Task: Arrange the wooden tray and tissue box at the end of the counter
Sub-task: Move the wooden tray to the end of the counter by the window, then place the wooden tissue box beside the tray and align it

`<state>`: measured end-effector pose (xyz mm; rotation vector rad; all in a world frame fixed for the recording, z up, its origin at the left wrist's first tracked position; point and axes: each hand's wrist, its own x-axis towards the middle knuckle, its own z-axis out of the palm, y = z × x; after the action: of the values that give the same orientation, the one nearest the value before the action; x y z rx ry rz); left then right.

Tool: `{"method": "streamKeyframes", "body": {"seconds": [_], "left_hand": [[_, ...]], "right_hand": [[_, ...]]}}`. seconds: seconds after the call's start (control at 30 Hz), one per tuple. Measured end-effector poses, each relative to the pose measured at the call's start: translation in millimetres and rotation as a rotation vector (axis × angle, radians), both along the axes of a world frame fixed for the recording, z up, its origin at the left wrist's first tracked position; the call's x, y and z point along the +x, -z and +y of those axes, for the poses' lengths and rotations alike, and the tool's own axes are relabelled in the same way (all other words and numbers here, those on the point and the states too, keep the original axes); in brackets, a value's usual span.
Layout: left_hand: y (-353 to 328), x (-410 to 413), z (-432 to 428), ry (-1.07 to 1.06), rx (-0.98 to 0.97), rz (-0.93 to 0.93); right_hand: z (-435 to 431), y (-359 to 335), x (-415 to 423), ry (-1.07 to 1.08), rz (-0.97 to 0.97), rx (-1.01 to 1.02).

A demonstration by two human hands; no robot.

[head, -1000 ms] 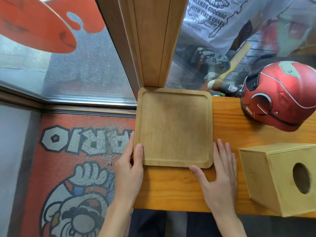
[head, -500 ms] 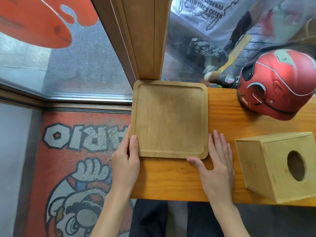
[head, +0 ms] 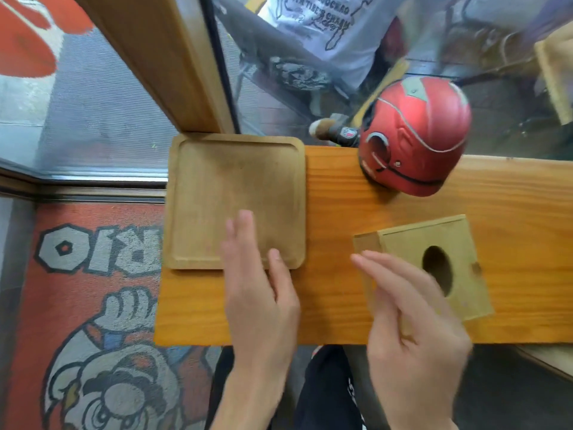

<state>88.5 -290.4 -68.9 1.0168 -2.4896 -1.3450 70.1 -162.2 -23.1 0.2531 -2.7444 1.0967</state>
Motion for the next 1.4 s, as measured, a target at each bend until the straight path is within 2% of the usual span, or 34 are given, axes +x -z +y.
{"method": "streamKeyframes", "body": {"seconds": [0.1,0.13,0.2,0.27,0.37,0.57,0.77,0.9,1.1,1.27,1.4], "left_hand": [[-11,2,53,0.047,0.199,-0.025],[-13,3,67,0.048,0.24,-0.041],[-15,1,90,0.03,0.307,-0.076],[-16,-3,106,-0.016,0.327,-0.087],[-15,-6,113,-0.093,0.248,-0.052],[-12,-10,112,-0.224,0.26,0.023],[-8,-9,139,-0.124,0.386,0.014],[5,-4,150,-0.031,0.467,-0.032],[6,-6,155,0.013,0.539,-0.052],[-14,-8,138,0.129,0.542,0.057],[-34,7,88,0.106,0.593,0.121]], "right_hand": [[51,-8,-17,0.144,0.081,0.095],[68,-6,-25,0.201,0.018,0.12],[98,0,-38,0.279,-0.235,0.092],[119,5,-47,0.281,-0.501,-0.044],[140,13,-52,0.227,-0.669,-0.209],[178,26,-57,0.281,-0.752,-0.404],[168,30,-52,0.148,-0.89,-0.443],[158,38,-45,0.065,-0.913,-0.435],[150,43,-44,0.101,-0.917,-0.436],[138,24,-35,0.208,-0.963,-0.566],[108,1,-11,0.154,-1.043,-0.632]]}}
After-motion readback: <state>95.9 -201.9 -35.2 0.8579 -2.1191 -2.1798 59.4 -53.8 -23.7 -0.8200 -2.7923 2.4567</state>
